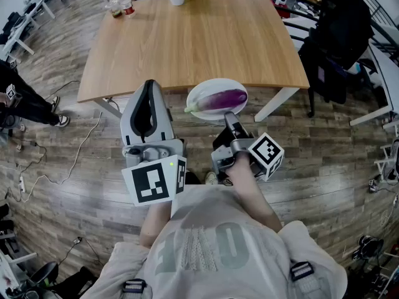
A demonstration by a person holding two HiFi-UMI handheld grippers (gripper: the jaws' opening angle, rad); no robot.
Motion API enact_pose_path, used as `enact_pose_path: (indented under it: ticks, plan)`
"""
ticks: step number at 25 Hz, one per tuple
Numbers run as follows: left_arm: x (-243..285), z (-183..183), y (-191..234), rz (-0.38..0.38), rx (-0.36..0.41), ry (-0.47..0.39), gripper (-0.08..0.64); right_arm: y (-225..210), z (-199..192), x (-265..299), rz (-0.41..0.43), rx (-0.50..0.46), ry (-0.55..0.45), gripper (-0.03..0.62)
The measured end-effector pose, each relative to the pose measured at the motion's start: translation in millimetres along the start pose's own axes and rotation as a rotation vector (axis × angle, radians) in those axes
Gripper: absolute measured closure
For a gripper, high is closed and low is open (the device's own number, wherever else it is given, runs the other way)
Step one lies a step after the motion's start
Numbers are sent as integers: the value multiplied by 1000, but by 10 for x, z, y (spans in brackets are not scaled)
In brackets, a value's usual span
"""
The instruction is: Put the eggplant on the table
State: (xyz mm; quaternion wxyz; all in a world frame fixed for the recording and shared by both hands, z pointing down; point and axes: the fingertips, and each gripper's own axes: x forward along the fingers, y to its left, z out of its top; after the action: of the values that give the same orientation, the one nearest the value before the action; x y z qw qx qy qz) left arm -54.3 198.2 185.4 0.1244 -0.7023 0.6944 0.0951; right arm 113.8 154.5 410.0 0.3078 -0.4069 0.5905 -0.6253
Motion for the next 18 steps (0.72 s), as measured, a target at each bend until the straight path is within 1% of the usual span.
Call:
enact_pose_path:
  ticks: [6,10,14,18]
  plan:
    - [-1,-46,64,21,-5,2,548,-3,18,25,10,-7,5,568]
    - [-16,-40,64,29,7,7,548,-6,24,24,12,-5,8,566]
    - [-21,3,52,27,26,3,548,-49,44,23,8,21,-2,567]
    - [-66,55,141,44,51,-1,548,-70,40,26,7,26,-13,567]
